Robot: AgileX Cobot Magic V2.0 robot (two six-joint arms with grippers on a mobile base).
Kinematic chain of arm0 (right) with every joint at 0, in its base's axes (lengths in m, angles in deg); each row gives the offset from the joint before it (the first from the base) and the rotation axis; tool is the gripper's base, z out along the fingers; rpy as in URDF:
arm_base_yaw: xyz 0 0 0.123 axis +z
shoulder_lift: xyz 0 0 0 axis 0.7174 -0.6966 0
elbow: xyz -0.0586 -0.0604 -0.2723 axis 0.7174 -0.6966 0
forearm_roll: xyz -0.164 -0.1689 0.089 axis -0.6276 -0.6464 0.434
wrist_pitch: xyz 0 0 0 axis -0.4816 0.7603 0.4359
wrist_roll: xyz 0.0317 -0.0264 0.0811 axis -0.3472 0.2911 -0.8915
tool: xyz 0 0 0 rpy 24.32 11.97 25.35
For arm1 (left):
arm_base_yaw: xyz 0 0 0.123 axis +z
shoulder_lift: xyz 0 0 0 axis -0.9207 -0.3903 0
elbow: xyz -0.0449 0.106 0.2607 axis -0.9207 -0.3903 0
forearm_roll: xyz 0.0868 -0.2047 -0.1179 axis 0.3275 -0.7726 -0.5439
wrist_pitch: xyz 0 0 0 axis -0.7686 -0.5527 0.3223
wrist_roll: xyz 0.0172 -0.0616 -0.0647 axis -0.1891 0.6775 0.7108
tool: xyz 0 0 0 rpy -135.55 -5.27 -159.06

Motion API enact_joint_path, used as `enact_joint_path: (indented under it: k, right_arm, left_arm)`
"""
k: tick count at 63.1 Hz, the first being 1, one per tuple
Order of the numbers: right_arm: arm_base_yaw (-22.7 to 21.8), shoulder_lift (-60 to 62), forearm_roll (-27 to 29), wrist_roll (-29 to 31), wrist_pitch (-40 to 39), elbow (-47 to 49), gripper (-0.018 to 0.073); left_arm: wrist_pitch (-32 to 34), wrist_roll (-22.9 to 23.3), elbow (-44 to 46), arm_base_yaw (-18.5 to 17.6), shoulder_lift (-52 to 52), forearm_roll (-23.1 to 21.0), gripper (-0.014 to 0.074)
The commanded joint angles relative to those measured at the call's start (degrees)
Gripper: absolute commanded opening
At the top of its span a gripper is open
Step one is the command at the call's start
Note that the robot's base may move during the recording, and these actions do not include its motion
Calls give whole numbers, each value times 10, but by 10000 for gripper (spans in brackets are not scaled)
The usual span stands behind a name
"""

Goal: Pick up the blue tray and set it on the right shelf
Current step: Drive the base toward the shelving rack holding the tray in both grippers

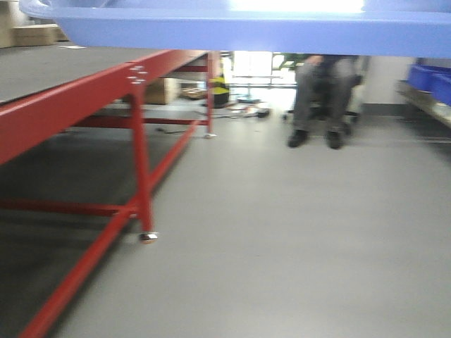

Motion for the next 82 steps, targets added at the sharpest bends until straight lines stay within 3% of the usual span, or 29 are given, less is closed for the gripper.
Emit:
enact_joint_path:
  k: [1, 82]
  right_arm:
    - [0, 18, -6, 17, -23, 17, 22]
    - [0, 18, -6, 17, -22, 17, 22]
  left_arm:
    - [-54, -25, 15, -10, 25, -13, -48]
    - [-54, -25, 15, -14, 25, -16, -48]
